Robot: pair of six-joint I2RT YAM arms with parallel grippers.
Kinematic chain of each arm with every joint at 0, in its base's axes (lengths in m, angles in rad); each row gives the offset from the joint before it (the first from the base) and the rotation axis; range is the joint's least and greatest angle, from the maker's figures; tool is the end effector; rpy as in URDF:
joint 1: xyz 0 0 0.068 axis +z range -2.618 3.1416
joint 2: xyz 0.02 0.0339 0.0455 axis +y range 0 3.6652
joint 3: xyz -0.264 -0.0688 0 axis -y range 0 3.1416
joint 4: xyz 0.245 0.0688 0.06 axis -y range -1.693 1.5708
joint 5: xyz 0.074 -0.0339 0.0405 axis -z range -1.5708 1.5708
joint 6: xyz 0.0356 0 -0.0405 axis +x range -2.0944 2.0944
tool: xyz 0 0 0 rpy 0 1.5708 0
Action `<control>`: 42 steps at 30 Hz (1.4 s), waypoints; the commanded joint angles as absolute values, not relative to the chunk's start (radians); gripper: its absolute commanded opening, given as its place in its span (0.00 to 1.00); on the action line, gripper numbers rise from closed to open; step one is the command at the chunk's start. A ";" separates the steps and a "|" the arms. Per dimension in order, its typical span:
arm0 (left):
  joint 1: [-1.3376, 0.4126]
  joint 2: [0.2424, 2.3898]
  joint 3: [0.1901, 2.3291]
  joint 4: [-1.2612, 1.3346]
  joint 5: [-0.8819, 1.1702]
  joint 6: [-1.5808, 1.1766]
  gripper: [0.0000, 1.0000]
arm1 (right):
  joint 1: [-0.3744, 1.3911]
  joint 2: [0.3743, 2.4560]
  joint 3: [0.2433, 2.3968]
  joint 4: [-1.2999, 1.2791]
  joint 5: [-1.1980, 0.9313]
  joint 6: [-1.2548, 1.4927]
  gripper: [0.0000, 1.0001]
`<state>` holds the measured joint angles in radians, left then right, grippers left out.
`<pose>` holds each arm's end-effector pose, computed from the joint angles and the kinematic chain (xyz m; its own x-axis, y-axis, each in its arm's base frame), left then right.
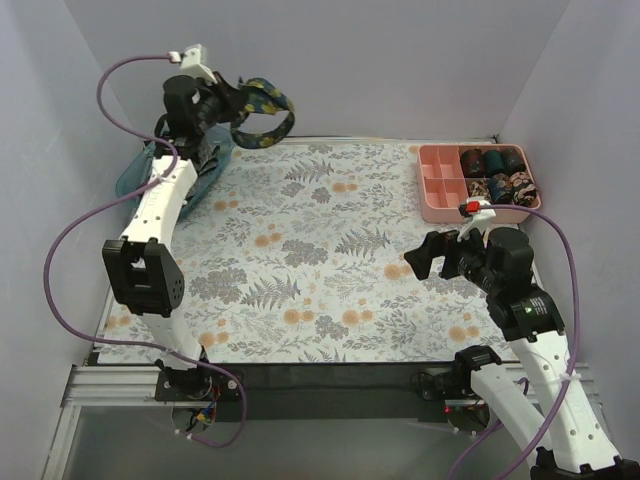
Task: Roll the ties
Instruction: Move the tie to the center of the board
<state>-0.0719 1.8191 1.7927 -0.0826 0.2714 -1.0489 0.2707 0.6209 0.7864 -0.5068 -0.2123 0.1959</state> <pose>0.4372 -0.0411 0.4111 -0.3445 -0.8125 -0.4703 0.0730 0.4763 -0.8763 0.1325 0.0445 0.3302 -0.4045 0.0852 -0.9106 -0.3813 0.8893 0.2526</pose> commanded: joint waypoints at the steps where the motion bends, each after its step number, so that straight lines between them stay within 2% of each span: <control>1: -0.219 1.689 1.693 -0.067 0.316 -1.054 0.00 | 0.276 0.623 0.844 -0.486 -0.228 0.179 0.98; 7: -0.408 1.539 1.491 -0.141 0.261 -0.994 0.00 | 0.276 0.637 0.854 -0.486 -0.278 0.158 0.98; 11: -0.541 1.459 1.298 -0.187 0.146 -0.982 0.00 | 0.278 0.643 0.841 -0.489 -0.294 0.153 0.98; 15: -0.696 1.463 1.209 -0.187 0.039 -0.999 0.00 | 0.276 0.649 0.807 -0.492 -0.324 0.156 0.98; 19: -0.849 1.528 1.193 -0.186 0.017 -1.034 0.00 | 0.276 0.666 0.776 -0.492 -0.341 0.156 0.98; 20: -0.863 1.546 1.190 -0.186 0.017 -1.049 0.09 | 0.278 0.670 0.775 -0.494 -0.344 0.153 0.98; 22: -0.888 1.548 1.175 -0.187 0.021 -1.058 0.17 | 0.278 0.686 0.773 -0.495 -0.347 0.155 0.99; 27: -0.881 1.447 1.095 -0.199 -0.081 -1.057 0.23 | 0.278 0.727 0.759 -0.492 -0.327 0.163 0.98; 31: -0.805 1.408 1.049 -0.218 -0.028 -1.031 0.29 | 0.278 0.805 0.746 -0.459 -0.333 0.198 0.98; 34: -0.701 1.382 1.005 -0.232 0.039 -1.026 0.29 | 0.285 0.871 0.735 -0.430 -0.301 0.230 0.98; 35: -0.552 1.358 0.944 -0.213 0.107 -1.031 0.30 | 0.317 0.967 0.745 -0.420 -0.261 0.239 0.98; 39: -0.424 1.345 0.859 -0.186 0.150 -1.048 0.33 | 0.394 1.049 0.793 -0.417 -0.158 0.239 0.98; 42: -0.313 1.356 0.804 -0.175 0.155 -1.063 0.43 | 0.478 1.115 0.848 -0.419 -0.055 0.229 0.98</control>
<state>-0.3996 1.3880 0.8486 -0.1978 0.1108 -1.0481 0.4030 1.0763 0.7448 -0.4526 -0.1875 0.2333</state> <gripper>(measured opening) 0.379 0.985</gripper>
